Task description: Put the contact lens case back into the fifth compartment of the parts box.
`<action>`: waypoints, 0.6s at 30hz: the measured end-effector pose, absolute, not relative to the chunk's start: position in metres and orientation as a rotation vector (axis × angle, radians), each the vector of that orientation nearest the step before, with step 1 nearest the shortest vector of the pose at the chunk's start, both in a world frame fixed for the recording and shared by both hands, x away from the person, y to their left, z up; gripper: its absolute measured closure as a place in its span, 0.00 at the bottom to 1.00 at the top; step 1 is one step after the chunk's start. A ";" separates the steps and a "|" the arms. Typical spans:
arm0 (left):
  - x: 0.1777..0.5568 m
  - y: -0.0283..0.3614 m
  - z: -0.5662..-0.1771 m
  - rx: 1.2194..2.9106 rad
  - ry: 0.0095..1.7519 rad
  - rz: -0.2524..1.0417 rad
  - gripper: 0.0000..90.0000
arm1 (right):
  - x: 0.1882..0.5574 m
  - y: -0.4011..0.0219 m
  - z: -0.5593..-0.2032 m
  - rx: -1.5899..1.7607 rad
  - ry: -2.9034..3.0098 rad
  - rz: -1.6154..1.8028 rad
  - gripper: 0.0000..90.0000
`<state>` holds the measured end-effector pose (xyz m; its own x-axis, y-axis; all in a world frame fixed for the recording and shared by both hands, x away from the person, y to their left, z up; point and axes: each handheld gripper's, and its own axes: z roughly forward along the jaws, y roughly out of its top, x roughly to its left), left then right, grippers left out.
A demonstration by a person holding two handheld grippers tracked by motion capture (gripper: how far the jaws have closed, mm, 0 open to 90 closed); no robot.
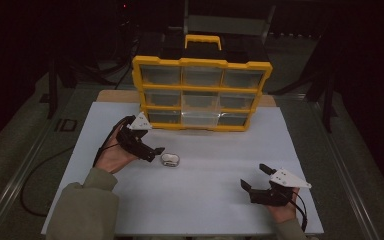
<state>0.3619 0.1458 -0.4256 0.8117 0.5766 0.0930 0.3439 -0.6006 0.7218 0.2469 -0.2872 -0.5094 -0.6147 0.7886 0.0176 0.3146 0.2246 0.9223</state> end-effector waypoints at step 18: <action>0.379 0.131 -0.443 2.359 0.672 0.358 0.00 | 0.247 -0.287 -0.509 1.015 2.044 1.372 0.10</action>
